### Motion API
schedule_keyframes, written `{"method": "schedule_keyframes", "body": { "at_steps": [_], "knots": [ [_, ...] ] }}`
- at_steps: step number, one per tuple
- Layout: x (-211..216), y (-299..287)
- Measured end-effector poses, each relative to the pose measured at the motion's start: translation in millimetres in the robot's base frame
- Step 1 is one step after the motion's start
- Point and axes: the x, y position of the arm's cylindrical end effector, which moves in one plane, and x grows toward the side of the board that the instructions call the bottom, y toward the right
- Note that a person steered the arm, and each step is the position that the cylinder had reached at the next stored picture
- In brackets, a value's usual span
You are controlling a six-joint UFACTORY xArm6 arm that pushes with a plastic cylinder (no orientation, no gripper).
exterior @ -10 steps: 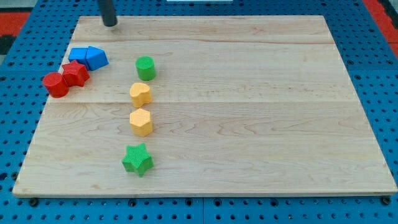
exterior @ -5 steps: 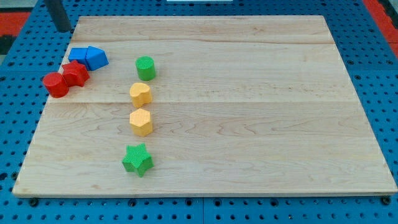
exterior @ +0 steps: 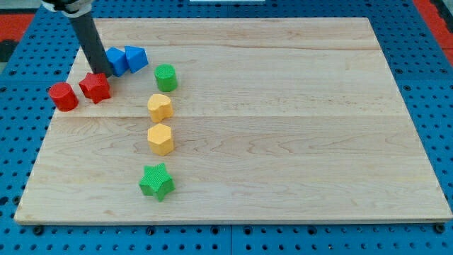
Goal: Push the triangle right to the cube
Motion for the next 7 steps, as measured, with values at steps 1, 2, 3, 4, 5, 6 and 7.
{"method": "schedule_keyframes", "body": {
  "at_steps": [1, 2, 3, 4, 5, 6, 7],
  "knots": [
    [-25.1, -3.0],
    [-40.8, -15.3],
    [-36.2, 3.1],
    [-36.2, 62.2],
    [-41.0, 121.0],
    [-57.3, 164.9],
    [-56.6, 148.2]
  ]
}}
